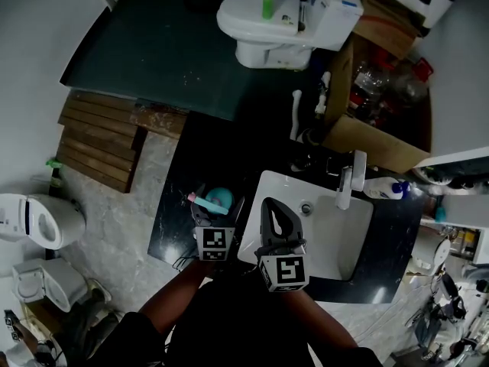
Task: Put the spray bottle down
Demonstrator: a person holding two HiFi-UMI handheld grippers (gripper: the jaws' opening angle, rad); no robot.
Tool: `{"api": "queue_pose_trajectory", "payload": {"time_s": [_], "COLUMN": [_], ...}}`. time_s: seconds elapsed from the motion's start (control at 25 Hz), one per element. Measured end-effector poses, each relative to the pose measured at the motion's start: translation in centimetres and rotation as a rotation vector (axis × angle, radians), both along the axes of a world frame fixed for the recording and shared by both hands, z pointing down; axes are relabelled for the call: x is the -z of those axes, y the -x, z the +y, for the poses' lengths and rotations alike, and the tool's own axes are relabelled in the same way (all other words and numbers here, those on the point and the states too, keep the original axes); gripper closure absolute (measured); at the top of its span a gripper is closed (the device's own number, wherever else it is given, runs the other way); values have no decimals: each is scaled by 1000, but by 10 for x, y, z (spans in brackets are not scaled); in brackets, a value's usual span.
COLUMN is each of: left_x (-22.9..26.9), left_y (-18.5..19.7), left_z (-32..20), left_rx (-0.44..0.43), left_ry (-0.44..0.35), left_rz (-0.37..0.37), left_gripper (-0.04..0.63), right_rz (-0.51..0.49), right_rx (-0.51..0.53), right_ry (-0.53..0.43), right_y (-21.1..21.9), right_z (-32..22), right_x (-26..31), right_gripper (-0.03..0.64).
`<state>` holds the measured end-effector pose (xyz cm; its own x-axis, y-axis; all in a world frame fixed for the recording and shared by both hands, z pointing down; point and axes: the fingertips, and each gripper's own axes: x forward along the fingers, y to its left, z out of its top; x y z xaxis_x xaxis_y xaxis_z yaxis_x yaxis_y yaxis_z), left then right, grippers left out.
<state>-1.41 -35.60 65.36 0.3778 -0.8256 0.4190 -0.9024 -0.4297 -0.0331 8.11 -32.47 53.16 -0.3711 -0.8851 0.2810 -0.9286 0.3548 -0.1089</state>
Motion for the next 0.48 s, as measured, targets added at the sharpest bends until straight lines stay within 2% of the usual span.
{"api": "queue_pose_trajectory", "payload": {"time_s": [0.16, 0.32, 0.48], "left_x": [2, 3, 11], "left_y": [1, 5, 5], "left_z": [4, 10, 18], "left_rx": [-3, 10, -6], "left_ry": [5, 48, 36], "left_rz": [11, 45, 53], "left_gripper": [166, 166, 166], "right_rz": [5, 8, 13], "right_rx": [4, 7, 7], "right_ry": [-8, -9, 3], "right_y": [1, 4, 7], "right_z": [0, 2, 10], "right_x": [3, 4, -1], "right_gripper": [601, 601, 601]}}
